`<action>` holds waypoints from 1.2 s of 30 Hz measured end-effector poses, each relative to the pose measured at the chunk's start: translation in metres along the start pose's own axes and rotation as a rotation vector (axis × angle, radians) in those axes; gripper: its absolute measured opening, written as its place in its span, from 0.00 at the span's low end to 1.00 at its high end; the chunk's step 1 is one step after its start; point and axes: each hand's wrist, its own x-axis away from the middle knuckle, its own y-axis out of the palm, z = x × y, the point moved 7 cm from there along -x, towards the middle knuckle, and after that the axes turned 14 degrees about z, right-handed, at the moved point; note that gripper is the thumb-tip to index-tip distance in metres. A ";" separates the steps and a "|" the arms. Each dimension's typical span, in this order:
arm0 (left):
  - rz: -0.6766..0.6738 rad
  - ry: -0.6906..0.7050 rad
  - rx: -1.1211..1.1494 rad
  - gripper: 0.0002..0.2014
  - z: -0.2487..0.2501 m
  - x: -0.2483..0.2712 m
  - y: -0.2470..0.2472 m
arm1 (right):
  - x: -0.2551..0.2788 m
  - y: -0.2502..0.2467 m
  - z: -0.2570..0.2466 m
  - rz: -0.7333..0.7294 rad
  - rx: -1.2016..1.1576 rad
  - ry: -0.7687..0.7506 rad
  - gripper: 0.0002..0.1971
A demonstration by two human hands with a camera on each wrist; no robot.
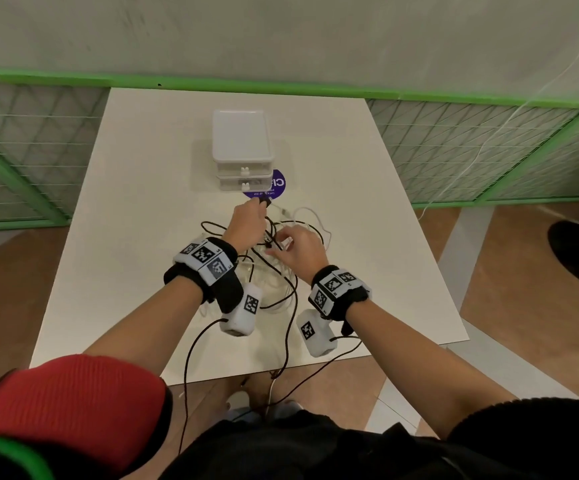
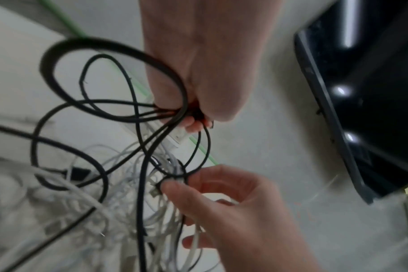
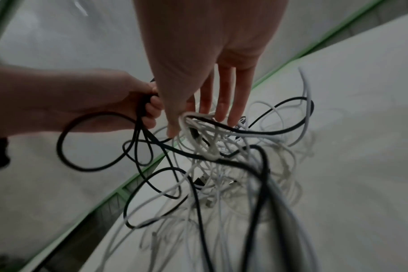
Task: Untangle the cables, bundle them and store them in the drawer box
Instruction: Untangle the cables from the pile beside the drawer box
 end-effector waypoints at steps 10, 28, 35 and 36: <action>0.187 -0.082 0.079 0.16 -0.012 -0.007 -0.012 | 0.008 -0.019 -0.015 0.236 -0.031 -0.315 0.08; 0.219 0.086 0.242 0.11 0.012 -0.011 -0.035 | -0.009 0.011 0.009 -0.077 0.330 -0.216 0.22; 0.178 0.072 0.173 0.15 0.003 0.000 -0.032 | -0.059 -0.022 0.007 -0.060 0.122 0.015 0.13; 0.185 0.058 0.173 0.15 0.001 0.001 -0.032 | -0.059 -0.033 0.002 0.004 0.096 0.001 0.13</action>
